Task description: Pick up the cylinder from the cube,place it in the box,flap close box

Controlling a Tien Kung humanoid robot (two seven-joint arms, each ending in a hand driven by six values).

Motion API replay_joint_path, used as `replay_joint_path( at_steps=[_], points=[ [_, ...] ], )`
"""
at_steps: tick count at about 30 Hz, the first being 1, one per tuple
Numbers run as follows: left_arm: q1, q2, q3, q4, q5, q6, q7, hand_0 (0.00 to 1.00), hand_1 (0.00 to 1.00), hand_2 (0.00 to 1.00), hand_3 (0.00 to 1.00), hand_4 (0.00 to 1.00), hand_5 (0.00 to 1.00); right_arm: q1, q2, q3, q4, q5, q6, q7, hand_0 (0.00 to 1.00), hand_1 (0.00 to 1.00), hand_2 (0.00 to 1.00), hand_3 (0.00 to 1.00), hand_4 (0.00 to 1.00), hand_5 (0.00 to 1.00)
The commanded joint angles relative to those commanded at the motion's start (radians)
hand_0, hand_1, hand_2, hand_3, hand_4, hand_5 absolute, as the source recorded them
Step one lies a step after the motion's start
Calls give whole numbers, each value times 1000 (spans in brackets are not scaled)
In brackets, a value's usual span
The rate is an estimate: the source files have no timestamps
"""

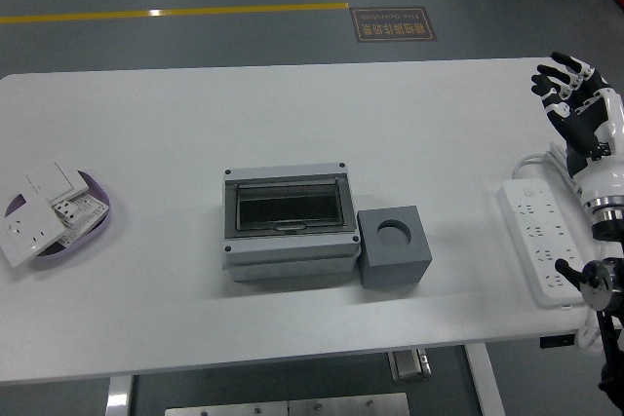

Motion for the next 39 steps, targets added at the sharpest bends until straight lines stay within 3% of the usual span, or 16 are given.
replay_joint_path(
  at_steps=[21,39],
  points=[
    [-14,-5,-14,0,17,-1,-1,635,661,579,652,715,310,-6,17,39,-2,25,-47,23,708,653,640,658,661,115],
    [-13,-7,-8,0,16,-2,-1,635,661,579,654,715,308,-14,14,42,10,28,-45,28,687,636,632,650,658,106]
  ],
)
